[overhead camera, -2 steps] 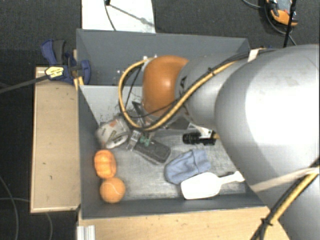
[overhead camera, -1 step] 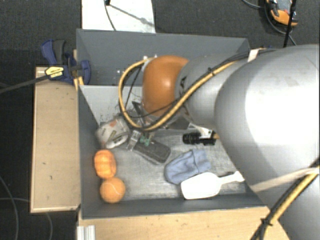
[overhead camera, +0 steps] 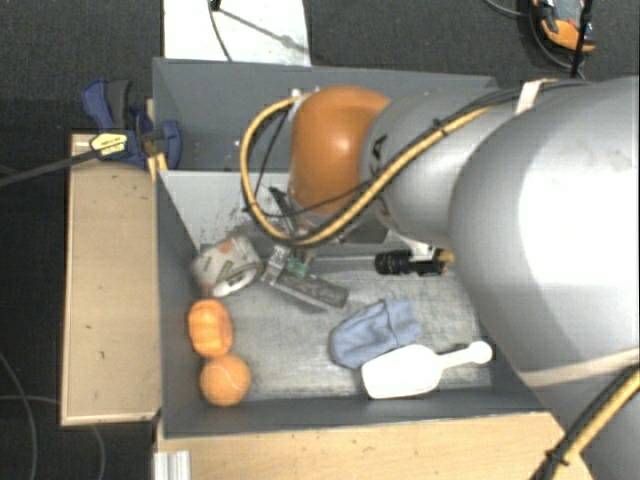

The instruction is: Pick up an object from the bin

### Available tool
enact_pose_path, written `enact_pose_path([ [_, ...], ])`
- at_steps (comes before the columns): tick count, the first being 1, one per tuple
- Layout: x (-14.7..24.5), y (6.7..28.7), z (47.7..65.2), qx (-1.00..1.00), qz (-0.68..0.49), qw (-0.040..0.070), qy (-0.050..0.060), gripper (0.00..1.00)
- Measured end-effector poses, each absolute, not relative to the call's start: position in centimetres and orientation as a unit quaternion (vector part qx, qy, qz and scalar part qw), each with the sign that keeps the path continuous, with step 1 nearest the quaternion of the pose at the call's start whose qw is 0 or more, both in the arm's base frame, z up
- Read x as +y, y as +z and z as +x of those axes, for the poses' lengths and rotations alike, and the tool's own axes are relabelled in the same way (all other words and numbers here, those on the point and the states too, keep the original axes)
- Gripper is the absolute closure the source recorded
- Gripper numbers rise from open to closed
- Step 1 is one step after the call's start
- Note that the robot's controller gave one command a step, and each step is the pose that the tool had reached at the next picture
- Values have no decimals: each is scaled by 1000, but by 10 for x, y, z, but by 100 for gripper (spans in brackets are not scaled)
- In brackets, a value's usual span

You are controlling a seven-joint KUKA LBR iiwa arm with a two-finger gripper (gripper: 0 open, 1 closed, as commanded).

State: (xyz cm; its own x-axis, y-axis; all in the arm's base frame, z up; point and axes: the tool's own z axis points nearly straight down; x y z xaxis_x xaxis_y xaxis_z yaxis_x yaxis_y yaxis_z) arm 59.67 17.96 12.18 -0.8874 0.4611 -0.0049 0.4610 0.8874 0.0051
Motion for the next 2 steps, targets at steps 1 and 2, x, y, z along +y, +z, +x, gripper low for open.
enact_pose_path([
  [1,182,105,596,971,238,-1,2,100],
  [2,180,172,598,972,236,2,1,100],
])
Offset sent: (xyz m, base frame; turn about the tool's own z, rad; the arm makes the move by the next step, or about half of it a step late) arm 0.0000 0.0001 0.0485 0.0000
